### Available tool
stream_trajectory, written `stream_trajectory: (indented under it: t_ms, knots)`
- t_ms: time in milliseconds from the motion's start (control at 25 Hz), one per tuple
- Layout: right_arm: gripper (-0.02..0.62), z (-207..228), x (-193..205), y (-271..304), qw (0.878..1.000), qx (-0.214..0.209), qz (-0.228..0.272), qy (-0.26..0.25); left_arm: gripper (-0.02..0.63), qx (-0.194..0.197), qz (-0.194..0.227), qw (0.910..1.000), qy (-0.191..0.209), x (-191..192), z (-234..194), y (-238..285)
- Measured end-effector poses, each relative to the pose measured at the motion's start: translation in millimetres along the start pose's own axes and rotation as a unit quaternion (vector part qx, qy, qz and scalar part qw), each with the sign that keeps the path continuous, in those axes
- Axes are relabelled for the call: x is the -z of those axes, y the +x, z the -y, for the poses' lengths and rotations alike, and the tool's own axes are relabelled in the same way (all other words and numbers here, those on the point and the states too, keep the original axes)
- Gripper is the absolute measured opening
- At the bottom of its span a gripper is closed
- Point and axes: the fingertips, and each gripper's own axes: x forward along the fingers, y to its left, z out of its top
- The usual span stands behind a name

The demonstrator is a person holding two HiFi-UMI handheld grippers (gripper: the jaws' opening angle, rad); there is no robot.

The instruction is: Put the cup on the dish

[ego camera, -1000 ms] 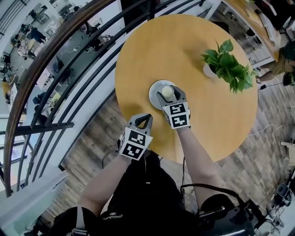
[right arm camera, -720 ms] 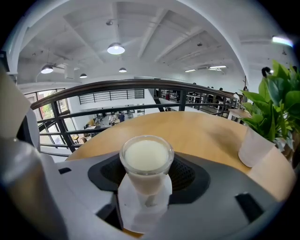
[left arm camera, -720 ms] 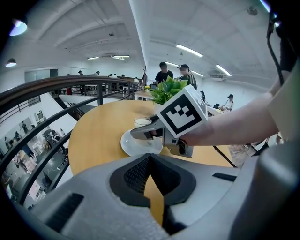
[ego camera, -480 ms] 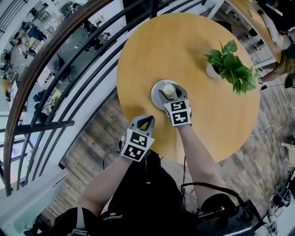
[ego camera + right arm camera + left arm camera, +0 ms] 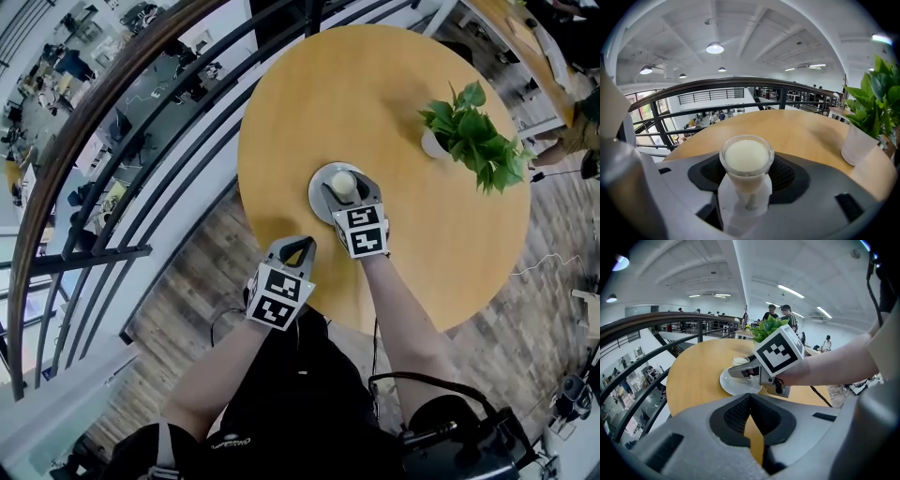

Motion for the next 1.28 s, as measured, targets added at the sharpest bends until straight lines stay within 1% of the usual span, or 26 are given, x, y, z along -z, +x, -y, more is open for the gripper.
stream_trajectory:
  t_ms: [200,480,1080,1280]
  knots:
    - [0.259,-2.8,-2.4,-2.2,1.0,0.007,0.017,0.006,-0.005,0.001,-0.003,1.0,-0.003,1.9,-1.7,-3.4]
    - [0.259,-2.5,-1.4,-6.9,0.999,0.016,0.028,0.01,-0.005,0.003,-0.005,1.0,-0.001,3.0,2.8,-3.8]
    - [0.259,-0.9,4.4,-10.4,0.999,0.022,0.034,0.015,-0.005,0.005,-0.01,0.9999,0.002,6.9,5.2,-0.4]
    - [0.261,0.2,5.0,-11.9,0.999,0.024,0.033,0.019,-0.005,0.004,-0.005,1.0,0.003,6.7,5.8,1.1]
